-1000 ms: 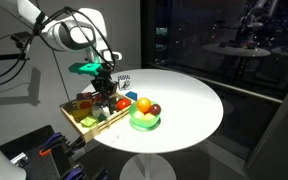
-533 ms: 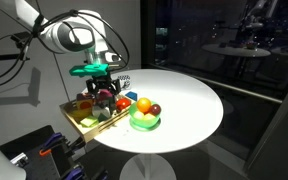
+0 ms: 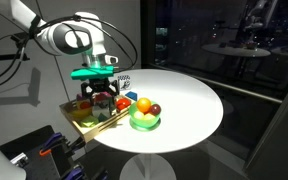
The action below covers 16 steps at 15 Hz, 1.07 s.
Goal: Remove the block with a zebra image from the wooden tray and put it on the table
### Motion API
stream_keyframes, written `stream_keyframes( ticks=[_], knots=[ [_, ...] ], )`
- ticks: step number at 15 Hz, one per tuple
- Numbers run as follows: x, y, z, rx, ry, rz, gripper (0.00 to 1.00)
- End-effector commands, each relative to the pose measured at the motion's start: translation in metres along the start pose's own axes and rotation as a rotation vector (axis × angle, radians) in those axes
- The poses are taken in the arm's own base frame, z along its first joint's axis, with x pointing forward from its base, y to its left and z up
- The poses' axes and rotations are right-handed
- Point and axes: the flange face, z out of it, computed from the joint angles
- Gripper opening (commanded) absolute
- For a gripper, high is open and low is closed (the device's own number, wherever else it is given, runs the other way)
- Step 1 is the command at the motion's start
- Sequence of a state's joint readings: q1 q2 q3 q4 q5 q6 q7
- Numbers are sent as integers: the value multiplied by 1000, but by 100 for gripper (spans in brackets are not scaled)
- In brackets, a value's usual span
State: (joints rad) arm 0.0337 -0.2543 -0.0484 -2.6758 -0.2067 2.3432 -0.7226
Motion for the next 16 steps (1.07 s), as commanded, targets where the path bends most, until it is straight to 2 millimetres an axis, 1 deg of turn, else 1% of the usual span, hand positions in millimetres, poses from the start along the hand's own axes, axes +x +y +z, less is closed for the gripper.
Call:
stream_keyframes(
  ticks=[1, 5, 11, 12, 13, 16],
  knots=[
    [-2, -10, 2, 4, 2, -91, 100],
    [4, -23, 12, 3, 5, -147, 100],
    [14, -37, 31, -29, 66, -155, 100],
    [15, -37, 34, -40, 80, -147, 100],
    [21, -33, 35, -48, 89, -149, 100],
    [26, -30, 40, -79, 126, -138, 100]
  ],
)
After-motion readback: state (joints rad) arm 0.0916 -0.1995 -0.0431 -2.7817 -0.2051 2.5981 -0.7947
